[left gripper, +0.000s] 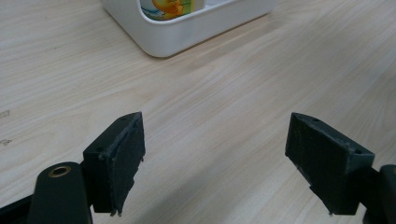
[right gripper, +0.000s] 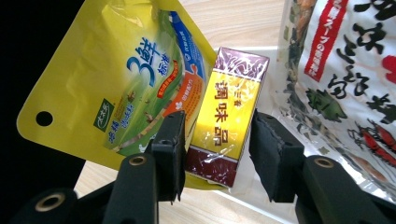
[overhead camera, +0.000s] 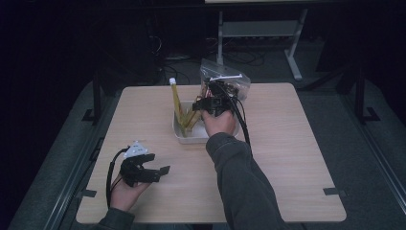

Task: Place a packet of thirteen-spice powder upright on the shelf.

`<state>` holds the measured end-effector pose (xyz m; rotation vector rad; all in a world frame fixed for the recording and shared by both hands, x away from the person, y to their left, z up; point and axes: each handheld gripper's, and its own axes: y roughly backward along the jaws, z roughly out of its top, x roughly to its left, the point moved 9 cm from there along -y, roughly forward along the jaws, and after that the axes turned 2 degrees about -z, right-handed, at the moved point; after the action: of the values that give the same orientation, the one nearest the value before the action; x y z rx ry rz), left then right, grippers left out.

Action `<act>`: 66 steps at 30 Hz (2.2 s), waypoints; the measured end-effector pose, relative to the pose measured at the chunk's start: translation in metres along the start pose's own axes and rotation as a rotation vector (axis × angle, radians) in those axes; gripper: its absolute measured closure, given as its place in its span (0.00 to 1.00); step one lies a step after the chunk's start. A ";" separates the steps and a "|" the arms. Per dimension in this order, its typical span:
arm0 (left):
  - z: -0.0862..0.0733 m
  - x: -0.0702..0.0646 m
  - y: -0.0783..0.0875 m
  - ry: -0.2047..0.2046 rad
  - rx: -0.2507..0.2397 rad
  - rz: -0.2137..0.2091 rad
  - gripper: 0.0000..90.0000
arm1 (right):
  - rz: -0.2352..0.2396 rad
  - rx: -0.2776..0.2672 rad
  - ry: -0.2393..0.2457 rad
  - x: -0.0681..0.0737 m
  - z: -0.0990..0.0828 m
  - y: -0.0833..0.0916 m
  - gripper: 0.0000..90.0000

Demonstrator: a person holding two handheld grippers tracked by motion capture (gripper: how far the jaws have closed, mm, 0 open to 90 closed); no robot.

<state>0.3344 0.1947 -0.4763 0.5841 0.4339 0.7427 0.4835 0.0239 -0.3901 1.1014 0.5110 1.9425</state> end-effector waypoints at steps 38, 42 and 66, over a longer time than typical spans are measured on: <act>0.000 -0.003 0.002 -0.008 0.001 -0.001 0.23 | 0.011 0.023 0.077 0.017 -0.017 -0.002 0.64; -0.001 -0.001 0.003 -0.003 0.003 0.001 0.23 | 0.025 0.021 0.072 0.017 -0.015 -0.007 0.62; -0.003 0.003 0.005 0.003 0.005 0.007 0.23 | 0.019 0.034 0.118 0.026 -0.010 -0.022 0.63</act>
<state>0.3319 0.2005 -0.4763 0.5898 0.4373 0.7498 0.4780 0.0587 -0.3974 1.0208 0.6015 2.0307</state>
